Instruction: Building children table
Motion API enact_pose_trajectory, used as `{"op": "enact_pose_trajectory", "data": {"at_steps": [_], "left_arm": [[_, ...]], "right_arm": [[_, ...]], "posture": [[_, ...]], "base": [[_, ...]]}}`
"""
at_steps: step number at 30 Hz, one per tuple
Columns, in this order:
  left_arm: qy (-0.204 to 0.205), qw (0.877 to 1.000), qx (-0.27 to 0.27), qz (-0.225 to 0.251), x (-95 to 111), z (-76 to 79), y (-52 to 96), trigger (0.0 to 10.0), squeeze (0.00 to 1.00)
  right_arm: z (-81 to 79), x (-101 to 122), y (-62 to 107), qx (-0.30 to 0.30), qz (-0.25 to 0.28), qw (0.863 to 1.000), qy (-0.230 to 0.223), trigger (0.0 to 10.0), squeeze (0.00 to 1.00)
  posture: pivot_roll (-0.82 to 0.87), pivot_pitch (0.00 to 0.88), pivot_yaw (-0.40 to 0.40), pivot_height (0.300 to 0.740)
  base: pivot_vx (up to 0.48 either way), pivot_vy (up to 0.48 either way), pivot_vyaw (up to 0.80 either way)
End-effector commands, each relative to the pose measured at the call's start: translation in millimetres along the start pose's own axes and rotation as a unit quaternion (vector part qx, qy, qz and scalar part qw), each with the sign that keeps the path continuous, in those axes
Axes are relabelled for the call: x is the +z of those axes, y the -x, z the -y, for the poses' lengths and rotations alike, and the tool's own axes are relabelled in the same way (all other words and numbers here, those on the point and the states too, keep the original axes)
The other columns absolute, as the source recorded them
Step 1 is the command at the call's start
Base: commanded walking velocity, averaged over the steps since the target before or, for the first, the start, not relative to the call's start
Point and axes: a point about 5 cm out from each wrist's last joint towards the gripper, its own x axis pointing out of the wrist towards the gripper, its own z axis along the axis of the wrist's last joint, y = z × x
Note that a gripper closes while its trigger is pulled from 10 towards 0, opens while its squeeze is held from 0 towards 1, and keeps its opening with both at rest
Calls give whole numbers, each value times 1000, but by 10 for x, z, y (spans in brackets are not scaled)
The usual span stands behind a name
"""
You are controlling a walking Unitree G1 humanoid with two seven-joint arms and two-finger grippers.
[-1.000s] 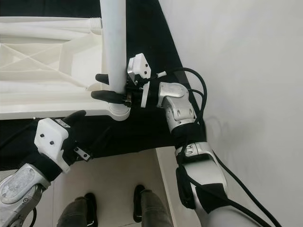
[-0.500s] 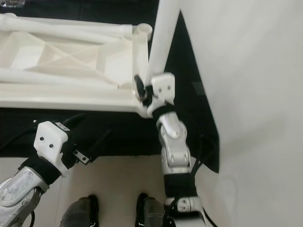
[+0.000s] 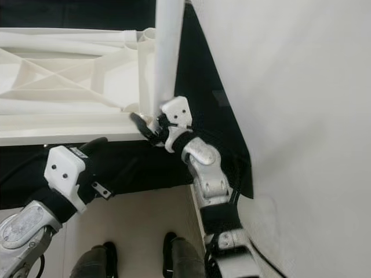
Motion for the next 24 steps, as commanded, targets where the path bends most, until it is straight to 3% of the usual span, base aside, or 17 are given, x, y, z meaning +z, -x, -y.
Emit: {"op": "enact_pose_trajectory", "data": {"at_steps": [1,5,8,10,11,12,13,19,24], "left_arm": [[5,1000,-5,-2,-16,21,3,10000,0],[5,1000,-1,0,-5,6,5,10000,0],[5,1000,0,1,-2,8,3,10000,0],[5,1000,1,1,-3,9,4,10000,0],[4,1000,1,1,-3,8,5,10000,0],[4,1000,1,1,-3,8,5,10000,0],[4,1000,2,1,-2,7,6,10000,0],[6,1000,1,0,-4,16,16,10000,0],[7,1000,0,-1,-2,21,19,10000,0]], "right_arm": [[-47,19,-48,97,5,995,15,10000,0],[25,77,-73,159,0,987,22,10000,0],[174,190,-163,201,-9,979,21,10000,0],[219,246,-194,228,-7,974,1,9686,0],[229,252,-193,245,-9,970,-7,4157,0],[229,252,-193,245,-9,970,-7,4157,0],[239,249,-189,259,-16,966,-10,0,0],[329,244,-207,263,-22,964,-4,0,0],[381,179,-162,213,-27,977,12,0,0]], "posture": [[103,268,-123,740],[103,268,-123,740],[108,263,-133,740],[112,263,-136,740],[114,266,-136,740],[114,266,-136,740],[114,266,-135,740],[108,273,-135,740],[102,278,-137,740]], "base": [[0,0,0],[0,0,0],[0,0,0],[0,0,0],[0,0,0],[0,0,0],[0,0,0],[0,0,0],[0,0,0]]}}
